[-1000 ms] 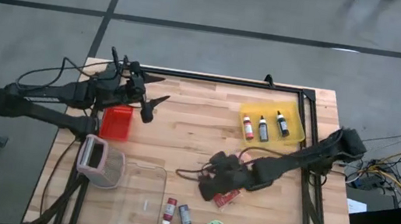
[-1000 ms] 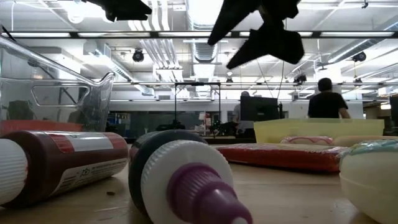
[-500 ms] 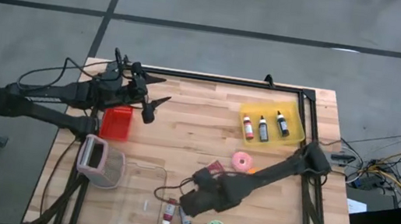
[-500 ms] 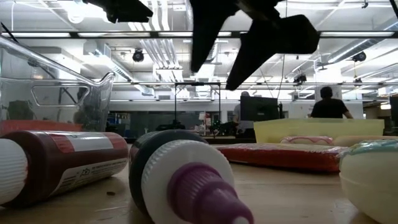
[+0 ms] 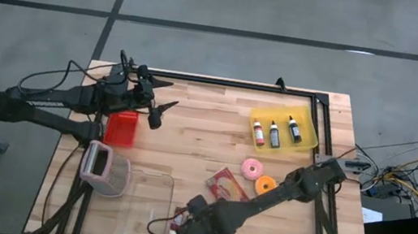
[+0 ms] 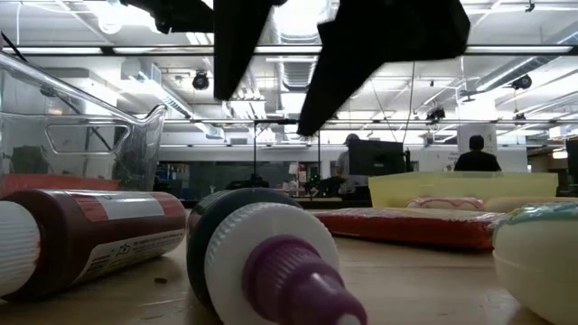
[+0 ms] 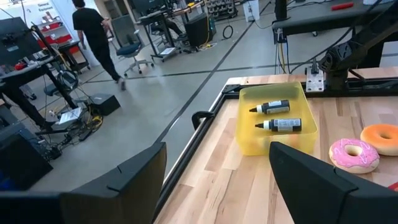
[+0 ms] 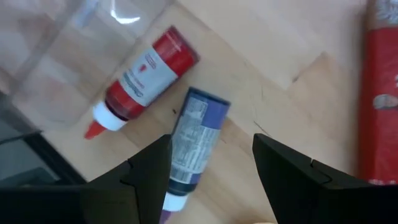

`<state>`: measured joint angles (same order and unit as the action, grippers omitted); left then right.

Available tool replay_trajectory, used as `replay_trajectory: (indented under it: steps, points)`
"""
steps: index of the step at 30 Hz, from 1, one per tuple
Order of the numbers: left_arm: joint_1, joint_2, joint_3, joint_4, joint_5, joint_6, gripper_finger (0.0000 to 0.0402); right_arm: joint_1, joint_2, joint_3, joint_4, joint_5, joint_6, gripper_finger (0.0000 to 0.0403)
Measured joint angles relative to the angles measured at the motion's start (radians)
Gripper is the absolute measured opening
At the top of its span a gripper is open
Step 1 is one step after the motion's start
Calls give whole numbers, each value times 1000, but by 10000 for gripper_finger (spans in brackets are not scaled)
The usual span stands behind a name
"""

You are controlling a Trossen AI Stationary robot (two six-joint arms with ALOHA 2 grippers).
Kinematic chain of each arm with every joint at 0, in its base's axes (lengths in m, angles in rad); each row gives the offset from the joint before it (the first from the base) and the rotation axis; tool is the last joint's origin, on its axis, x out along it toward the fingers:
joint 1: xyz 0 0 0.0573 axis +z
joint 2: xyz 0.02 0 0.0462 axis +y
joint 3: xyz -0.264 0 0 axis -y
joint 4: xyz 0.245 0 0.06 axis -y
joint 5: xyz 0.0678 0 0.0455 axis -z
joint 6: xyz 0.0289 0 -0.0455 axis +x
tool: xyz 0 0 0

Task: Pick & Place Food Item
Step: Put the purple food coloring bottle into the yellow bin

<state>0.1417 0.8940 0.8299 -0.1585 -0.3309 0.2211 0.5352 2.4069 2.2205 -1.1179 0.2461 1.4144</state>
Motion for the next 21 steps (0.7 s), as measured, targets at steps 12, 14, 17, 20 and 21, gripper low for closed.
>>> replay_trajectory:
  steps: [12,14,17,20,21]
  points:
    - [0,0,0,0,0,0,289,3,65,48,41,-9,0,219]
    - [0,0,0,0,0,0,289,4,65,42,44,-14,0,219]
    - [0,0,0,0,0,0,289,4,66,27,49,-16,0,219]
    - [0,0,0,0,0,0,289,4,66,6,65,-16,0,219]
    - [0,0,0,0,0,0,289,4,66,-5,78,-19,0,219]
